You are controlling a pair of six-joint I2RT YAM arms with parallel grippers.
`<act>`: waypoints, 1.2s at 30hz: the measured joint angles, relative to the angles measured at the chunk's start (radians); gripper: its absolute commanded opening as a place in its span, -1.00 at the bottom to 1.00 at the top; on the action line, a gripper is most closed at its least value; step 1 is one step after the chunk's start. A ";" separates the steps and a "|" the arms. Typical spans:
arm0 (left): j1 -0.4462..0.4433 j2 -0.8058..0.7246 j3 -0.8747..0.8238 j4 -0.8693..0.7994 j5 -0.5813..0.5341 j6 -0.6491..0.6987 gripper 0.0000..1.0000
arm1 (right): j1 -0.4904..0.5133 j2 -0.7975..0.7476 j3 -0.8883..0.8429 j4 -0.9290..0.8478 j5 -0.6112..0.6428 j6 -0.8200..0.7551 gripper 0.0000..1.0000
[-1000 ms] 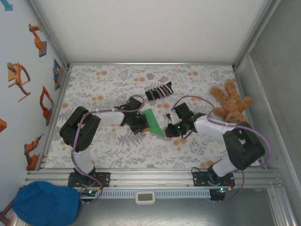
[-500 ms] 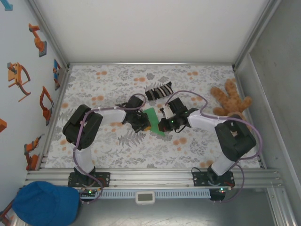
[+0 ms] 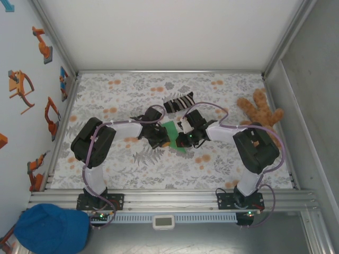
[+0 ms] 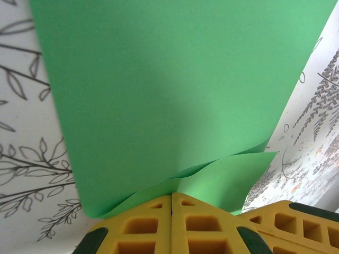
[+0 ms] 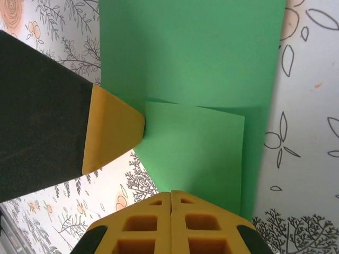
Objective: Fold a paper plane with a square sheet of paper (pick it up from the middle)
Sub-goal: Third fold the triangle at the center of the table.
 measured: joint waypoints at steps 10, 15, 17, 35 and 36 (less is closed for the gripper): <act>-0.004 0.001 0.016 -0.016 -0.016 0.020 -0.92 | 0.001 0.035 0.006 -0.026 0.007 0.000 -1.00; -0.024 -0.010 0.018 0.013 -0.042 0.063 -0.88 | 0.001 0.041 0.013 -0.035 0.008 0.004 -1.00; -0.040 -0.028 0.018 0.020 -0.058 0.081 -0.88 | 0.001 0.042 0.014 -0.037 0.008 0.008 -1.00; -0.076 -0.046 -0.041 0.101 -0.081 0.114 -0.89 | 0.001 0.042 0.014 -0.037 0.008 0.026 -1.00; -0.076 -0.042 -0.041 0.106 -0.080 0.114 -0.89 | 0.001 0.042 0.014 -0.037 0.008 0.026 -1.00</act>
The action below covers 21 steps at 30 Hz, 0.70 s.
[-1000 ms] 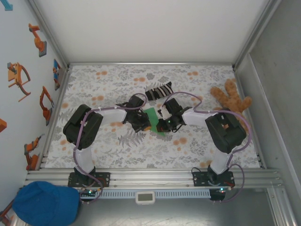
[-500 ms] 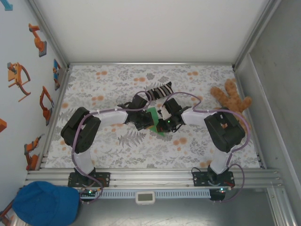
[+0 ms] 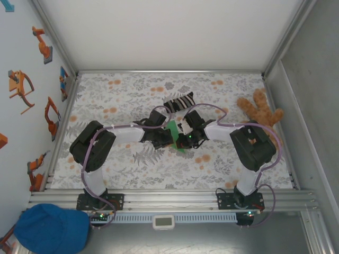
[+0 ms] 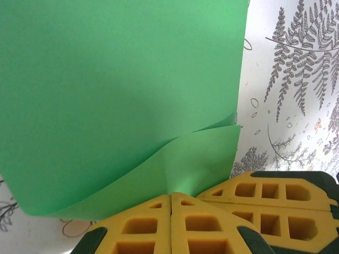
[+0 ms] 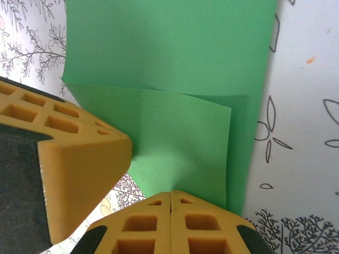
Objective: Fold a paper plane with a square sheet of paper (pick it up from the middle)
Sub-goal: Third fold the triangle at the center of the table.
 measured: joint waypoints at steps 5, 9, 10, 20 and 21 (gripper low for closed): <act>0.000 0.018 -0.002 0.011 0.000 0.005 -0.90 | 0.000 0.000 0.000 0.000 0.000 0.001 -1.00; 0.004 0.013 -0.037 0.066 0.012 0.021 -0.92 | 0.000 0.000 0.000 -0.002 0.000 0.004 -1.00; 0.006 0.009 -0.048 0.082 0.012 0.028 -0.92 | 0.000 0.000 0.000 -0.002 0.000 0.004 -1.00; 0.042 -0.002 -0.127 0.213 0.072 0.103 -0.92 | 0.000 0.000 0.000 -0.009 0.005 0.002 -1.00; 0.050 -0.003 -0.133 0.222 0.082 0.111 -0.92 | 0.000 0.000 0.000 -0.009 0.005 0.002 -1.00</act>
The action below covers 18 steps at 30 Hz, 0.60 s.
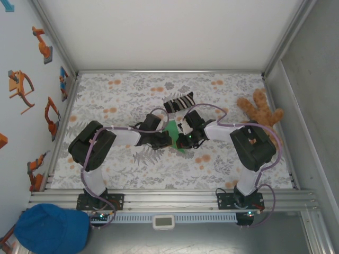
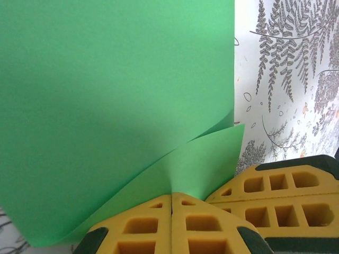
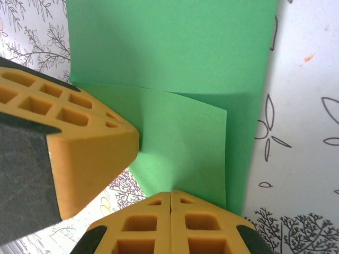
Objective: Fold a paper plane with a square sheet of paper (pick it up from the middle)
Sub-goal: Third fold the triangle at the center of the table.
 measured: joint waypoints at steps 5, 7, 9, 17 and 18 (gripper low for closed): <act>0.057 -0.018 -0.030 0.009 0.027 0.034 -0.92 | 0.000 0.000 0.000 0.000 0.000 0.000 -1.00; 0.084 -0.029 -0.034 -0.008 0.024 0.046 -0.92 | 0.000 0.000 0.000 0.001 -0.001 0.001 -1.00; 0.107 -0.045 -0.034 -0.040 0.006 0.054 -0.92 | 0.000 0.000 0.000 0.001 -0.001 0.001 -1.00; 0.110 -0.166 0.020 -0.180 -0.092 0.044 -0.81 | 0.000 -0.001 -0.001 0.007 -0.005 0.026 -1.00; 0.098 -0.183 0.026 -0.181 -0.100 0.035 -0.78 | 0.000 -0.002 -0.001 0.008 -0.005 0.033 -1.00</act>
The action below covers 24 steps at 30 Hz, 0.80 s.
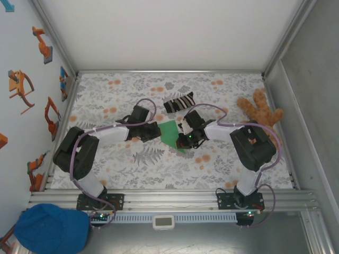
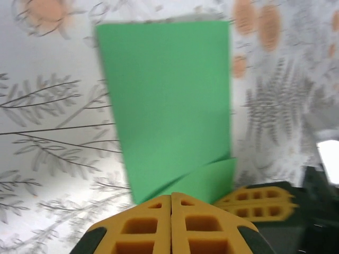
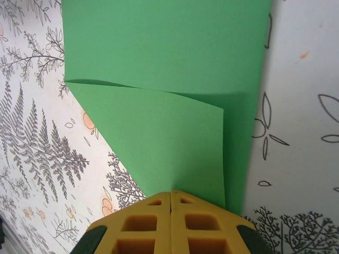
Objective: Fold a paper plane with a square sheet of paper (pick it up from the middle)
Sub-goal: Third fold the triangle at the center of the table.
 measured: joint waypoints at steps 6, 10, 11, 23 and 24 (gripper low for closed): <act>-0.081 0.009 0.014 0.024 -0.024 -0.071 -0.72 | 0.000 -0.018 0.010 -0.006 -0.003 0.033 -1.00; -0.093 0.069 0.014 0.075 -0.007 -0.128 -0.72 | 0.000 -0.077 0.025 0.012 -0.029 0.040 -1.00; -0.093 0.086 0.014 0.090 -0.004 -0.142 -0.73 | 0.000 -0.091 0.026 0.018 -0.031 0.039 -1.00; -0.094 0.180 0.014 0.132 0.016 -0.192 -0.83 | 0.006 -0.085 0.027 -0.051 -0.018 -0.019 -1.00; -0.094 0.180 0.014 0.132 0.014 -0.192 -0.84 | 0.008 -0.072 0.029 -0.055 -0.018 -0.021 -1.00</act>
